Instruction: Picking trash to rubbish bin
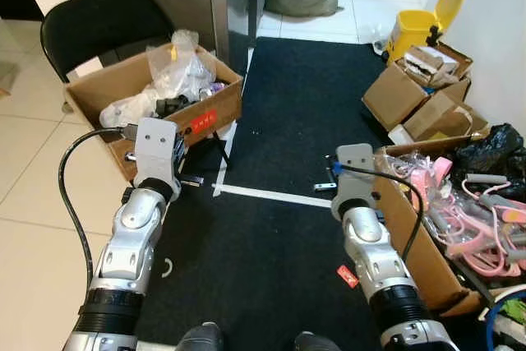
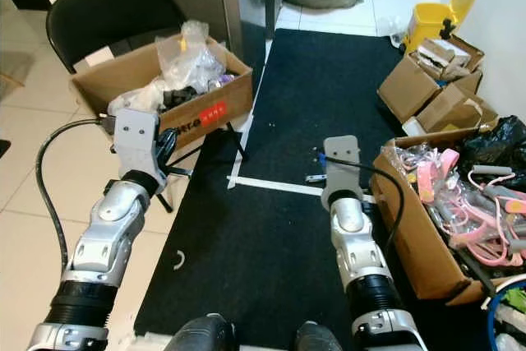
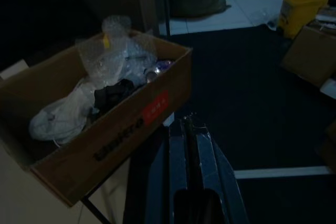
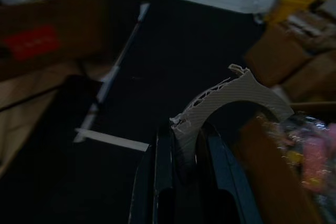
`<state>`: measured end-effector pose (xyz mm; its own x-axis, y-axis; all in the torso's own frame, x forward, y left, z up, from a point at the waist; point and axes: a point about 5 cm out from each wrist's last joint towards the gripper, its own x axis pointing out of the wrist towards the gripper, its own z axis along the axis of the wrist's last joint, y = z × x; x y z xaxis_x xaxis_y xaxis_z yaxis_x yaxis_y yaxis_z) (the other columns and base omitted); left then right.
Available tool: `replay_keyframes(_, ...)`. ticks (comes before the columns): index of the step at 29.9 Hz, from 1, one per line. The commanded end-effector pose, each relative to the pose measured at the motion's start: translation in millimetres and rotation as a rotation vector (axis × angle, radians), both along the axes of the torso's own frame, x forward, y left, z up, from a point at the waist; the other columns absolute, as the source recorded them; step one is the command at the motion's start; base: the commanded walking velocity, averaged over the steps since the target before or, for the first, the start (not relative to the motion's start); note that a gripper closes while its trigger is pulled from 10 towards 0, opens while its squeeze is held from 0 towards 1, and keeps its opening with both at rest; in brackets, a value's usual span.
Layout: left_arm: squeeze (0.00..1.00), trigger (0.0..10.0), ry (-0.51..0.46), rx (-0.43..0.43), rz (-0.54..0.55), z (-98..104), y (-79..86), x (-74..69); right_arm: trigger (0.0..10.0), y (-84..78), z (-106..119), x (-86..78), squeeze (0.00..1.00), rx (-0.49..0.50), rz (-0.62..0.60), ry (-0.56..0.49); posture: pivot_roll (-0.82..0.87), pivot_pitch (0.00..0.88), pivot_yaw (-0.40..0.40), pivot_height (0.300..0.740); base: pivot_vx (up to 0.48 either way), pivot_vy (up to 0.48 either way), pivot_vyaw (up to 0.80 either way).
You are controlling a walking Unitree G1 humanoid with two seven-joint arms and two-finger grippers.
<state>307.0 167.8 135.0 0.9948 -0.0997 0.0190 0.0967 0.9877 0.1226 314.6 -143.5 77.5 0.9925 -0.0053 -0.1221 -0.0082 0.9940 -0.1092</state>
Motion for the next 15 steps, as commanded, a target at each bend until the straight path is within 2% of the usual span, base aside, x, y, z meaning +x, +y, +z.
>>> replay_keyframes(1, 0.00, 10.0, 0.024, 0.009, 0.007, -4.9, 2.6, -1.7, 10.0, 2.1, -4.8, -2.3, 0.00, 0.001, 0.006, 0.018, 0.05, 0.078, 0.004, 0.740, 0.292, 0.000, 0.00)
replay_keyframes(15, 0.00, 10.0, 0.026, 0.008, 0.007, -5.2, 1.6, -1.7, 10.0, 0.6, -6.3, -2.7, 0.00, -0.002, 0.003, 0.025, 0.05, 0.080, 0.003, 0.740, 0.297, 0.000, 0.00)
